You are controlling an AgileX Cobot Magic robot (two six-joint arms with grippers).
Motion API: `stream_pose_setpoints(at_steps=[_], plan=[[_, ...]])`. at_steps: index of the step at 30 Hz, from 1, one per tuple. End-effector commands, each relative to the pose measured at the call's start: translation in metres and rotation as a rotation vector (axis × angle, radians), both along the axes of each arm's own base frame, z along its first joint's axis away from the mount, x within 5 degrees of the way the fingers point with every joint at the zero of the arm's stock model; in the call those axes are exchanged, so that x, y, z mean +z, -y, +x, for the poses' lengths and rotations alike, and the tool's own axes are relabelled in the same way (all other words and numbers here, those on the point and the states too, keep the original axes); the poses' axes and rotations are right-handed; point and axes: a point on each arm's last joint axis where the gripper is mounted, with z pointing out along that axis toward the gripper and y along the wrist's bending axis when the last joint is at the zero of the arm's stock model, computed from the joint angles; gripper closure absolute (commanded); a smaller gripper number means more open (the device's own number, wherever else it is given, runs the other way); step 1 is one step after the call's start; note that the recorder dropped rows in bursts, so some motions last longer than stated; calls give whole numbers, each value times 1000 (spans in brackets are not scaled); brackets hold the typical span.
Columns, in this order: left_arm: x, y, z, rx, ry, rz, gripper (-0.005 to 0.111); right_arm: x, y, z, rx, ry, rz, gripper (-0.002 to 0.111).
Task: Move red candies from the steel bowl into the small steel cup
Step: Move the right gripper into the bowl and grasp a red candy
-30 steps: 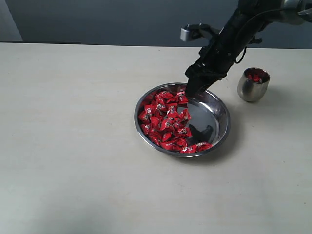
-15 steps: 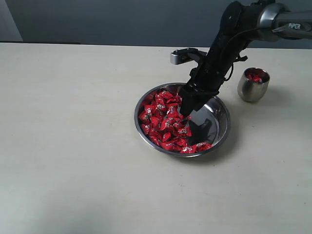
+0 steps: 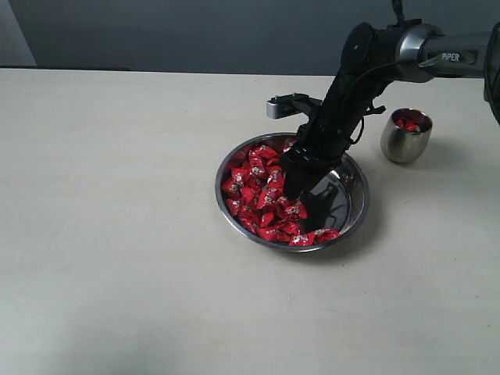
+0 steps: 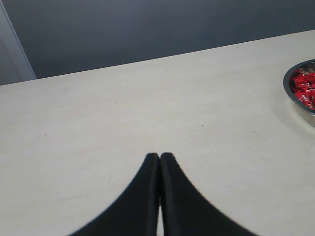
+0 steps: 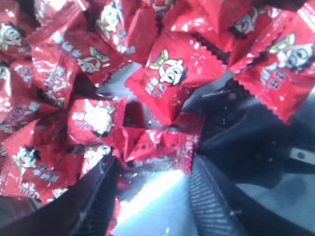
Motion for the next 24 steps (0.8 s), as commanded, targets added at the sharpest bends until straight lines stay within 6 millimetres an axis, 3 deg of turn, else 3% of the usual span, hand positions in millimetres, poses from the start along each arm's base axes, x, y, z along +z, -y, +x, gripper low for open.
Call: stream_pose_setpoints(at_steps=[1,7,10,16,24], plan=[[1,1,0,-10,9,-6,106,-5,-1,1,-3,-1,3,65],[1,1,0,-10,9,-6,106,-5,-1,2,-6,7,4,97],[1,1,0,-10,9,-6,106,-5,-1,2,-6,8,4,107],[1,1,0,-10,9,-6,106,3,1,3,3,39,-6,109],[1,1,0,-10,9,-6,106,37,11,9,-20,160,-4,109]])
